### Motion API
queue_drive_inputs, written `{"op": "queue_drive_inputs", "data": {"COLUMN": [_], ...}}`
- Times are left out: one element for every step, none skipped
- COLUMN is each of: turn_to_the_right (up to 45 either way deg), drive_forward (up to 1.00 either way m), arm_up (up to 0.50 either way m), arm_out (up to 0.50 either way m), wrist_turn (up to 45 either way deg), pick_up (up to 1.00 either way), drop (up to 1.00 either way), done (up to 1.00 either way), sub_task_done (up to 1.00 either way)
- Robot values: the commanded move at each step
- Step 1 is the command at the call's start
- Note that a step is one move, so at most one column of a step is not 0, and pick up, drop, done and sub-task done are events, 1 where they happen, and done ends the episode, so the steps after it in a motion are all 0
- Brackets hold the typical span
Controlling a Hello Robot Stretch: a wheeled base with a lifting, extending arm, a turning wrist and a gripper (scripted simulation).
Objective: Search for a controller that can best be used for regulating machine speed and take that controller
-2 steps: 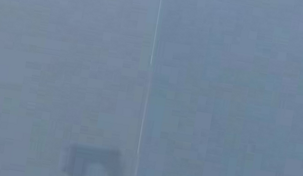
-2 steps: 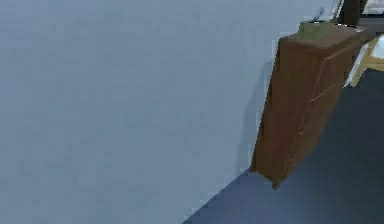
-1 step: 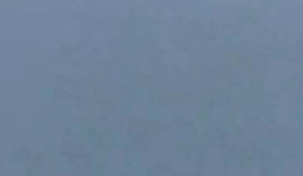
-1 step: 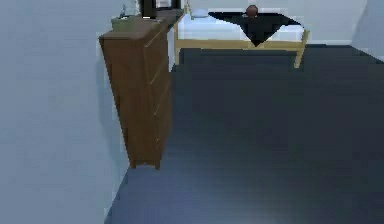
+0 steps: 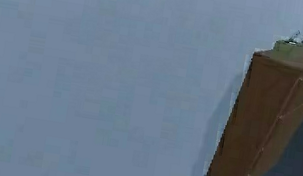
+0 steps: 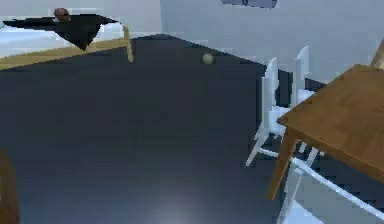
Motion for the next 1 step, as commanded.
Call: {"op": "queue_drive_inputs", "data": {"turn_to_the_right": [45.0], "drive_forward": [0.00], "arm_up": [0.00], "arm_out": [0.00], "wrist_turn": [0.0], "pick_up": [0.00], "drop": [0.00], "done": [0.00], "sub_task_done": [0.00]}}
